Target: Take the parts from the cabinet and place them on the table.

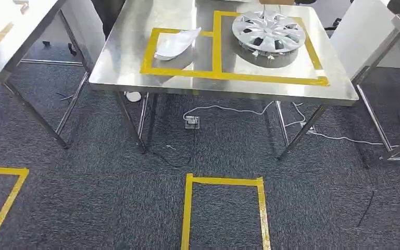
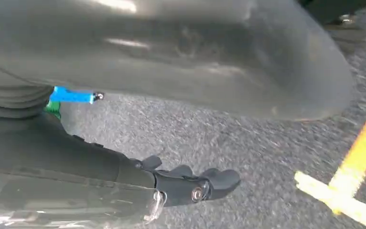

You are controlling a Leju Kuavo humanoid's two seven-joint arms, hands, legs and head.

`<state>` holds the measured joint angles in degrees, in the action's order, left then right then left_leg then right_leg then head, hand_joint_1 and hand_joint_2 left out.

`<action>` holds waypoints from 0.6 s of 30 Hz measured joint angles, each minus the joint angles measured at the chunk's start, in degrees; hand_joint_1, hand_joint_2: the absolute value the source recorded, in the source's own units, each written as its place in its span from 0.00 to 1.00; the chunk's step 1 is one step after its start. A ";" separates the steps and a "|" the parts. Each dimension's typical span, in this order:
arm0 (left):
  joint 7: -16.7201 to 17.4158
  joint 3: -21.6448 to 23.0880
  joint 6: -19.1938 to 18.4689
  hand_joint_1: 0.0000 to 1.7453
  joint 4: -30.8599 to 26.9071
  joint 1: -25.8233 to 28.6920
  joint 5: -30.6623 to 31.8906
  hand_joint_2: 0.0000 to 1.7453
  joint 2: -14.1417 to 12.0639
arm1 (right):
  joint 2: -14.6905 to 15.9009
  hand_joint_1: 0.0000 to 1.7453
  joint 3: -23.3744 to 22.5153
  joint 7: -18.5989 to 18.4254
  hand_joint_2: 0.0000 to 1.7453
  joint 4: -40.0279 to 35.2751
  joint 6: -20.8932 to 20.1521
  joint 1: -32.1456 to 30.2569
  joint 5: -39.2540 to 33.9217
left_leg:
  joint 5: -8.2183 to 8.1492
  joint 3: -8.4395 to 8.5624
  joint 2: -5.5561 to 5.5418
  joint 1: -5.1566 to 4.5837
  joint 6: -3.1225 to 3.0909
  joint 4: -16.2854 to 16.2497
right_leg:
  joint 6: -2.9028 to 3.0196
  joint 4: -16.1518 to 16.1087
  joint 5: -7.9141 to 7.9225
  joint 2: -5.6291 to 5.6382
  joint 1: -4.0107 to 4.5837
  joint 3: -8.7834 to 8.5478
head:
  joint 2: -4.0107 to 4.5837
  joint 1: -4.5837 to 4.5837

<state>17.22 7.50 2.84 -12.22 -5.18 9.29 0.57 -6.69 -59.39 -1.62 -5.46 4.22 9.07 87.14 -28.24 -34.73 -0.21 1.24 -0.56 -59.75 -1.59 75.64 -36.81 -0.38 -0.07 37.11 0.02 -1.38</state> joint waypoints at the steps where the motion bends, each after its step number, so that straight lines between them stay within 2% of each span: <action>1: 0.02 0.04 0.00 0.00 0.00 0.01 0.00 0.00 -0.07 | 0.00 0.00 -0.02 -0.22 0.00 0.00 -0.19 -0.06 0.26 | 0.69 -0.82 0.02 -0.13 0.08 0.00 | 0.32 -2.21 2.33 0.01 0.02 -2.25 | 0.00 -0.04; 2: 0.09 0.24 0.00 0.00 0.00 0.01 0.00 0.00 -0.13 | 0.00 0.00 -0.02 -0.53 0.00 0.00 -0.39 -0.03 0.48 | 1.29 -1.46 0.04 -0.23 0.21 0.01 | 0.73 -6.35 4.36 0.04 0.10 -5.38 | 0.00 -0.04; 3: 0.15 0.53 0.00 0.00 0.00 -0.02 0.00 0.00 -0.17 | 0.02 0.00 -0.04 -0.72 0.00 0.00 -0.48 0.06 0.57 | 1.79 -1.87 0.04 -0.26 0.38 0.02 | 1.17 -10.79 5.07 0.10 0.24 -8.47 | 0.00 -0.04; 4: 0.26 0.89 0.00 0.00 0.00 -0.06 0.00 0.00 -0.20 | 0.06 0.00 -0.04 -1.14 0.00 -0.02 -0.63 0.26 0.87 | 2.30 -2.17 0.12 -0.36 0.66 0.00 | 1.83 -16.86 3.92 0.22 0.55 -12.48 | 0.00 -0.07; 5: 0.26 0.98 0.00 0.00 0.00 -0.06 0.00 0.00 -0.22 | 0.11 0.00 -0.04 -1.18 0.00 -0.02 -0.68 0.44 0.99 | 2.80 -2.35 0.26 -0.41 1.00 0.01 | 2.05 -20.01 3.07 0.30 0.66 -13.94 | 0.00 -0.05; 6: 0.28 1.03 0.00 0.00 0.00 -0.05 0.00 0.00 -0.24 | 0.11 0.00 -0.07 -1.24 0.00 -0.02 -0.74 0.56 1.01 | 3.34 -2.45 0.43 -0.30 1.24 0.16 | 1.99 -20.35 2.91 0.35 0.74 -13.83 | 0.00 0.02; 8: 0.63 1.38 -0.09 0.00 0.00 -0.02 -0.04 0.00 -0.28 | 0.35 0.00 -0.13 -1.79 0.00 -0.02 -0.79 0.45 1.05 | 4.73 -2.24 0.72 -0.06 2.14 1.12 | 2.46 -20.38 3.90 0.47 1.08 -13.24 | 0.00 0.02; 9: 0.70 1.46 -0.09 0.00 0.00 0.07 -0.20 0.00 -0.37 | 0.37 0.00 -0.15 -2.14 0.00 -0.02 -0.79 0.35 1.07 | 4.70 -2.43 0.71 -0.01 2.39 1.01 | 2.81 -21.59 5.08 0.31 0.47 -13.12 | 0.00 0.04; 10: 0.59 1.68 -0.09 0.00 0.00 0.12 -0.31 0.00 -0.52 | 0.42 0.00 -0.17 -2.34 0.00 -0.02 -0.74 0.31 1.12 | 2.24 -3.01 0.51 -0.09 2.57 0.02 | 3.06 -21.84 5.87 0.16 0.63 -12.51 | 0.00 0.07; 11: 0.37 2.01 -0.09 0.00 0.00 0.08 -0.44 0.00 -0.52 | 0.57 0.00 -0.22 -2.40 0.00 -0.04 -0.59 0.32 1.11 | -1.37 -3.91 0.27 -0.13 2.52 -2.56 | 3.42 -21.84 6.48 0.13 0.66 -11.74 | 0.00 0.35; 12: 0.15 2.32 -0.07 0.00 0.00 0.09 -0.72 0.00 -0.48 | 0.70 0.00 -0.24 -2.40 0.00 -0.09 -0.59 0.33 1.07 | -4.57 -4.74 0.22 -0.12 2.60 -5.88 | 3.55 -21.79 7.07 0.12 0.75 -11.00 | 0.00 0.57; 13: 0.09 2.45 -0.07 0.00 0.00 0.10 -0.81 0.00 -0.48 | 0.77 0.00 -0.28 -2.40 0.00 -0.09 -0.57 0.29 1.05 | -7.11 -5.66 0.16 -0.19 2.71 -10.19 | 3.63 -21.77 7.68 0.04 0.89 -10.19 | 0.00 0.63; 14: 0.07 2.62 -0.09 0.00 0.00 0.10 -0.90 0.00 -0.46 | 0.83 0.00 -0.37 -2.40 0.00 -0.09 -0.55 0.24 1.03 | -7.38 -6.23 0.15 -0.25 2.82 -13.56 | 3.64 -21.65 8.25 -0.07 1.02 -9.37 | 0.00 0.63; 15: 0.09 2.80 -0.22 0.00 0.00 0.12 -0.96 0.00 -0.46 | 0.85 0.00 -0.53 -2.40 0.00 -0.07 -0.41 0.20 0.98 | -5.60 -6.05 0.16 -0.25 2.82 -15.09 | 3.63 -21.44 8.72 -0.14 1.11 -8.53 | 0.00 0.63; 16: 0.20 2.93 -0.44 0.00 0.00 0.14 -1.01 0.00 -0.42 | 0.90 0.00 -0.61 -2.53 0.00 -0.09 -0.20 0.16 0.96 | -3.11 -4.79 0.18 -0.25 2.75 -14.35 | 3.58 -21.13 9.12 -0.21 1.19 -7.72 | 0.00 0.63; 17: 0.26 3.15 -0.52 0.00 0.00 0.15 -1.05 0.00 -0.39 | 0.94 0.00 -0.66 -2.62 0.00 -0.07 0.00 0.15 0.92 | -1.15 -2.61 0.19 -0.25 2.56 -11.79 | 3.44 -20.70 9.37 -0.21 1.22 -6.93 | 0.00 0.66; 18: 0.28 3.60 -0.72 0.00 0.00 0.13 -1.05 0.00 -0.37 | 0.98 0.00 -0.74 -2.88 0.00 -0.09 0.30 0.17 0.87 | -0.44 0.48 0.20 -0.27 2.26 -7.83 | 3.27 -20.25 9.54 -0.18 1.24 -6.35 | 0.00 0.68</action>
<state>17.51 11.10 2.12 -12.22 -5.05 8.24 0.20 -5.71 -60.13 -4.50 -5.55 4.52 9.24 88.02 -28.68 -34.25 -0.02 0.97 1.70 -67.58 1.69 55.39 -27.27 -0.55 1.16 30.75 0.02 -0.70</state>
